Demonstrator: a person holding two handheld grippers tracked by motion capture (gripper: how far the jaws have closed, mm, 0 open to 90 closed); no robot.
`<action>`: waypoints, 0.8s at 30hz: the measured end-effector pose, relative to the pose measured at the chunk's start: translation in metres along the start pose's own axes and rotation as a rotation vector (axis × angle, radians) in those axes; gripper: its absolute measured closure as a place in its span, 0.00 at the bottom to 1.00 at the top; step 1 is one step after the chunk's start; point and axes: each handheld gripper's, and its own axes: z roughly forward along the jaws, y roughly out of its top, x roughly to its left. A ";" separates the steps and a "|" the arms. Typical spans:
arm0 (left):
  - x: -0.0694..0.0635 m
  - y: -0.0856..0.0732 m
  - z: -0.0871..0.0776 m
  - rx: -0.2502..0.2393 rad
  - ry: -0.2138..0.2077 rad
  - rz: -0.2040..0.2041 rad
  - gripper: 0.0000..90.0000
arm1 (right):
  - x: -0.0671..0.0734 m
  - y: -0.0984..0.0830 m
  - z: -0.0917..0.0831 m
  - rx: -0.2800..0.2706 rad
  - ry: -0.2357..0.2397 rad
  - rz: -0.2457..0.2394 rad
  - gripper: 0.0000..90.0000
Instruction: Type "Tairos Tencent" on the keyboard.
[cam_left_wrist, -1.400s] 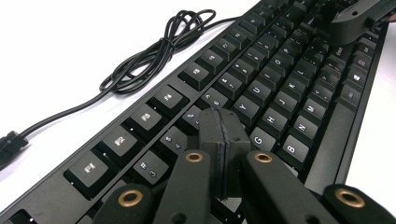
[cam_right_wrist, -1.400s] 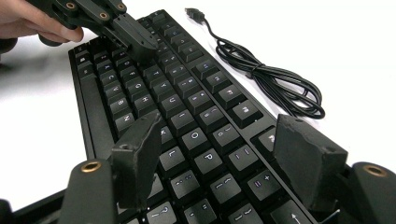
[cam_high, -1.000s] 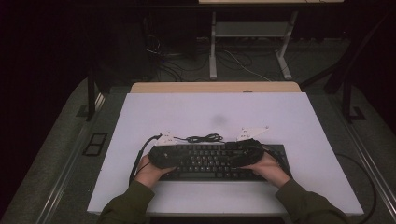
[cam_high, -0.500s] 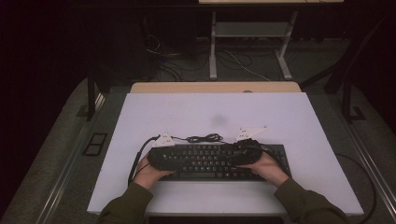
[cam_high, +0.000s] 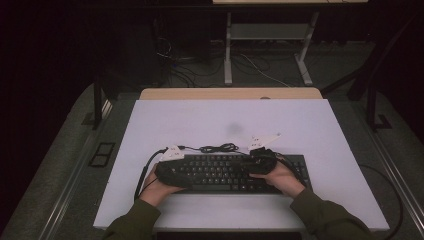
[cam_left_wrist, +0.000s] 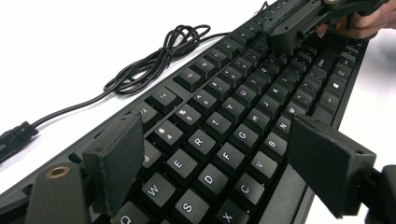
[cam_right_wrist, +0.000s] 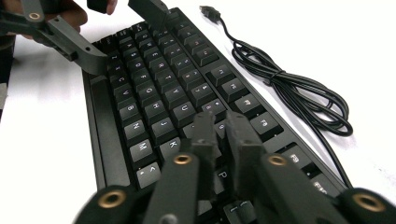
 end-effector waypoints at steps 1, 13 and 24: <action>0.000 0.000 -0.001 0.000 0.003 0.001 0.20 | 0.000 0.001 0.001 0.004 -0.001 -0.004 0.98; 0.001 -0.007 -0.012 -0.012 0.029 -0.012 0.19 | 0.000 0.006 0.012 0.054 0.023 -0.025 0.99; 0.002 -0.008 -0.013 -0.013 0.031 -0.015 0.19 | -0.001 0.005 0.015 0.081 0.025 -0.034 0.99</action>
